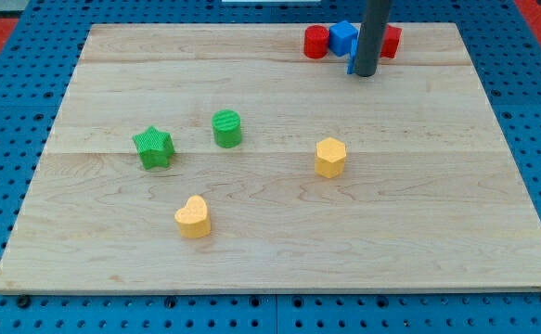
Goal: Push the yellow hexagon into the red circle
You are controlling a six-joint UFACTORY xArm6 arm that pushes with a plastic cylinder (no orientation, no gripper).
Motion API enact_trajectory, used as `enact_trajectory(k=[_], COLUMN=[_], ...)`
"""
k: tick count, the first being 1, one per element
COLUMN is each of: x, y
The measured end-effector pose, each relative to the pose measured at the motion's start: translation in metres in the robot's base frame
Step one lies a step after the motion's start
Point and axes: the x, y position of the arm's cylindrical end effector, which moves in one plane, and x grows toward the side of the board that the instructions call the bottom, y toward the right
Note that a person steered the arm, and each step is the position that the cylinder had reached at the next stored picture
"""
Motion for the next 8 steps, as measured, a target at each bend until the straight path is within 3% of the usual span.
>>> enact_trajectory(k=[1, 2, 3, 4, 5, 6, 7, 8], x=[0.098, 0.194, 0.171, 0.13, 0.123, 0.061, 0.0, 0.022], y=[0.037, 0.021, -0.064, -0.092, -0.112, -0.113, -0.076, -0.079])
